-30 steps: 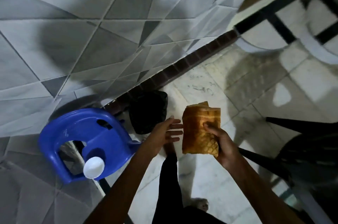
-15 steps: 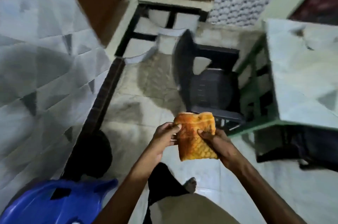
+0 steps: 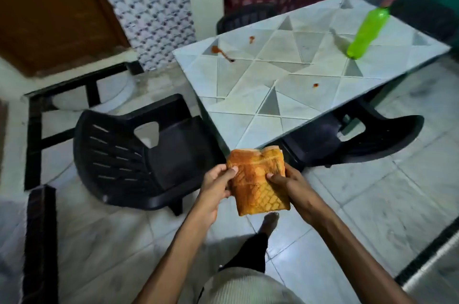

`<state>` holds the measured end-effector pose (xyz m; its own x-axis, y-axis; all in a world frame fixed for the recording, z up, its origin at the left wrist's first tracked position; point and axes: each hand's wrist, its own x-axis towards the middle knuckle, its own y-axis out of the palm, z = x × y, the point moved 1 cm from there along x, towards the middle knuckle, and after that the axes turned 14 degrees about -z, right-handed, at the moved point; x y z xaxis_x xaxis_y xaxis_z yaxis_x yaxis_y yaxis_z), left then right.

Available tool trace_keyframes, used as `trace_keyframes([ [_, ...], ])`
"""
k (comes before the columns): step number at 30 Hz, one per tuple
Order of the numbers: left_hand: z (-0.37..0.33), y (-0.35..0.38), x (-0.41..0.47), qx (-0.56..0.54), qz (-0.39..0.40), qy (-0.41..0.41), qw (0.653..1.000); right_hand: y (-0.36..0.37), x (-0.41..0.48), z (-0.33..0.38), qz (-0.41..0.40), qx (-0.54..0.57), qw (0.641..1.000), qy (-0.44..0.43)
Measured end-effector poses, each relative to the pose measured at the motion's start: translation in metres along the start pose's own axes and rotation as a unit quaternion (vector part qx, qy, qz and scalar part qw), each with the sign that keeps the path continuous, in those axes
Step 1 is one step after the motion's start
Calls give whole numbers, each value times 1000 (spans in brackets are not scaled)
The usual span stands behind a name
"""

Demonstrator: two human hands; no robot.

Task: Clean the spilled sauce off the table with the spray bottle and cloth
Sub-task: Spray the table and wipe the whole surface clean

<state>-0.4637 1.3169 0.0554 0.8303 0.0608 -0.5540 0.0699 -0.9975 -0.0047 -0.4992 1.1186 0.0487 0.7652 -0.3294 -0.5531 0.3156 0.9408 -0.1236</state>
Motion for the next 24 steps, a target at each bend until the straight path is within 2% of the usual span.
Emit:
trace_keyframes([
  [15,-78,315,105,45,88,-1,995,-241,179,87,-113,54,992,-23],
  [20,-93,405,124,52,101,11,993,-314,225,108,-122,65,990,-19],
  [24,-94,477,133,47,73,13,996,-373,267,121,-104,45,993,-20],
])
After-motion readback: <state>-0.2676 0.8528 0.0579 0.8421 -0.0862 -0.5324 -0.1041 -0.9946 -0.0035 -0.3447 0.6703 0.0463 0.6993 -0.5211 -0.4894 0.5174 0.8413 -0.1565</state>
